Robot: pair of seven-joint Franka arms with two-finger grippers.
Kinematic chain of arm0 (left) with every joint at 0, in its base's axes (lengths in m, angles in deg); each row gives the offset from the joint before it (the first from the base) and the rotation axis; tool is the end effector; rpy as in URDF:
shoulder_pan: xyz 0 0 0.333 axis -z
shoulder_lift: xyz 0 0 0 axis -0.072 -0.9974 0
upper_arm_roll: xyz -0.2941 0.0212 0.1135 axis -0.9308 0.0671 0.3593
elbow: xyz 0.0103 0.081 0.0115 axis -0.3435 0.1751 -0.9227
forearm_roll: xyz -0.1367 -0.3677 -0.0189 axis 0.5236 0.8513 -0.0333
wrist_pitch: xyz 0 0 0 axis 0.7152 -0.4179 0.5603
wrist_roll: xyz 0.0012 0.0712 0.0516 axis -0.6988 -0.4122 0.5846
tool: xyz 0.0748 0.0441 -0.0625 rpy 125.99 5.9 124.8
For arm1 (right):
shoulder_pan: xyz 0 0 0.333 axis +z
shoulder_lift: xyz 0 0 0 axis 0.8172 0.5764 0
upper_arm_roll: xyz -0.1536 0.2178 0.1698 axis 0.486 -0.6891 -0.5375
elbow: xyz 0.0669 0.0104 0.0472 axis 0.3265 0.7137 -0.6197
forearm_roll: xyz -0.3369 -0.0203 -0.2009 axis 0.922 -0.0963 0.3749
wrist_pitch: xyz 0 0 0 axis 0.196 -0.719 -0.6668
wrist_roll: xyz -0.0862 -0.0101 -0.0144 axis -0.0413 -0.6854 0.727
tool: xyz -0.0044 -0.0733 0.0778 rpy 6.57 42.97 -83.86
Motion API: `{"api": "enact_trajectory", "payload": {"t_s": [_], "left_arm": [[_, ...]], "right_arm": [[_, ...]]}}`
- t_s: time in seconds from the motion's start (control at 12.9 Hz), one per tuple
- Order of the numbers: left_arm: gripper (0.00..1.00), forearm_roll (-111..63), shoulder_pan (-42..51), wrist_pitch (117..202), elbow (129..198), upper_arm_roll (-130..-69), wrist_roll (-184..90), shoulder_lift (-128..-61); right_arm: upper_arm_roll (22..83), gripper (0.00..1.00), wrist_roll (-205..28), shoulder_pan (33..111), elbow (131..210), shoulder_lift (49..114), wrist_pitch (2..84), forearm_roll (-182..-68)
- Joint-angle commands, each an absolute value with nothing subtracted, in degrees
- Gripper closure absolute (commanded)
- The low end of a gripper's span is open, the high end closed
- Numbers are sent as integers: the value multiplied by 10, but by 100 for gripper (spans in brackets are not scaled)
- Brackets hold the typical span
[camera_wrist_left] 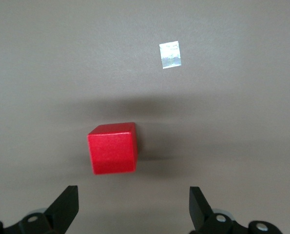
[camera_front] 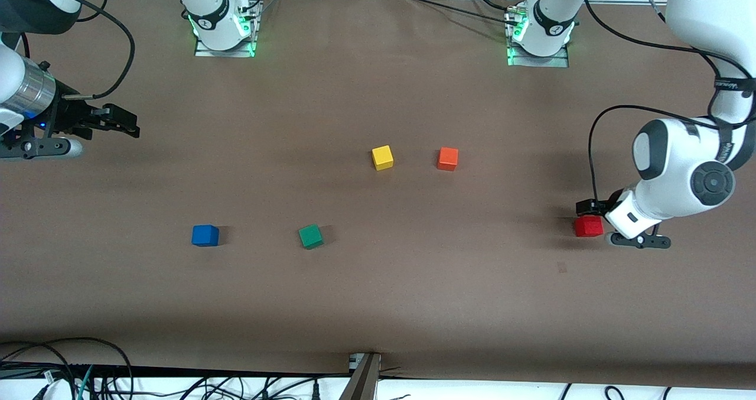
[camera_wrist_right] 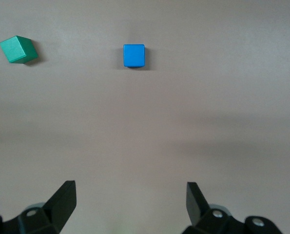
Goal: Pass red block to right arm, stack on blue
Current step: 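Close the left gripper on the red cube and lift it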
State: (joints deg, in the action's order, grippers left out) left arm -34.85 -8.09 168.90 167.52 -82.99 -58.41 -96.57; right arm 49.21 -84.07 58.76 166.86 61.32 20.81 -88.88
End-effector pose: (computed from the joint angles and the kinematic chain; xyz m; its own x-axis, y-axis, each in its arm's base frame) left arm 0.6396 0.0283 0.2684 0.9944 -0.0570 -0.0887 -0.0572 -0.9984 0.0002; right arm 0.5722 0.0227 0.5497 0.9940 0.0500 -0.0974 0.0487 -0.9987 -0.0156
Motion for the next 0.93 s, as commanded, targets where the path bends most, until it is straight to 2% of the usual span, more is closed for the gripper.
{"api": "enact_trajectory", "payload": {"t_s": [0.0,0.47,0.85], "left_arm": [[0,-360,-84,1741,1695,-831,-592,-975],[0,-361,-110,1848,1691,-830,-652,-1021],[0,-353,-118,1851,1689,-830,-665,-1031]], "right_arm": [[488,0,-844,588,1676,601,203,-886],[488,0,-843,588,1677,601,203,-886],[488,0,-843,588,1677,602,203,-886]]}}
